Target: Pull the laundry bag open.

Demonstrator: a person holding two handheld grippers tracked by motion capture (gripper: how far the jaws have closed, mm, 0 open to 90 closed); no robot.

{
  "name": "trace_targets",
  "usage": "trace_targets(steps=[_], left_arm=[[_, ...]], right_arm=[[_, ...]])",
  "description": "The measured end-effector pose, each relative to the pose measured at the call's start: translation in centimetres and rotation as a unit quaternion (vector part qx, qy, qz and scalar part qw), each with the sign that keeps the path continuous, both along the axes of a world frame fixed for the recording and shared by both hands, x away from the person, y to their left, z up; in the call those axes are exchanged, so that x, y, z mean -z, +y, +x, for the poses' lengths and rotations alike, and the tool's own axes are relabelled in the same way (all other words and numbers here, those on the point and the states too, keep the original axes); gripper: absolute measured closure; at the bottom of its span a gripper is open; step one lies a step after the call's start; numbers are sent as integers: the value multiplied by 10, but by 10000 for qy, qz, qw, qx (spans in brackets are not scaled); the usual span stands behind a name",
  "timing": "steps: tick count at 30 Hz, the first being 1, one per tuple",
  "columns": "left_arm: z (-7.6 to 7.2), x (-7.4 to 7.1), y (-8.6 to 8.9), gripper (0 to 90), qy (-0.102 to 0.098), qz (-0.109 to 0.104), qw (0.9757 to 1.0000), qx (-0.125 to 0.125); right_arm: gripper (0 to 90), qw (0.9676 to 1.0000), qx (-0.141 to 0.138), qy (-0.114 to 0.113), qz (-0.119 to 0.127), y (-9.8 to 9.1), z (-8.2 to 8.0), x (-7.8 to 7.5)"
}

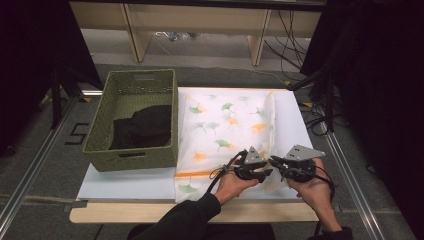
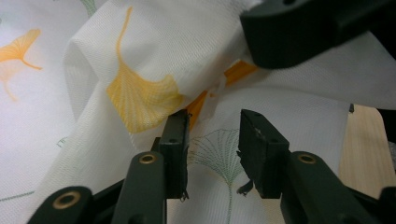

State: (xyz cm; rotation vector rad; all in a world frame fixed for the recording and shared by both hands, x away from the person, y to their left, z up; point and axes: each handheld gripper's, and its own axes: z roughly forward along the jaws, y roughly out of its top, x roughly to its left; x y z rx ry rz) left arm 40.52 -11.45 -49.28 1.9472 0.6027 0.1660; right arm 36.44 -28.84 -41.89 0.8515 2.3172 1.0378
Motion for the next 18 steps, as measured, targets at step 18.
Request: trace_targets(steps=[18], left_arm=[[-3, -9, -1, 859, -382, -38, 9992, -140]], right_arm=[[849, 10000, 74, -27, 56, -3, 1, 1]])
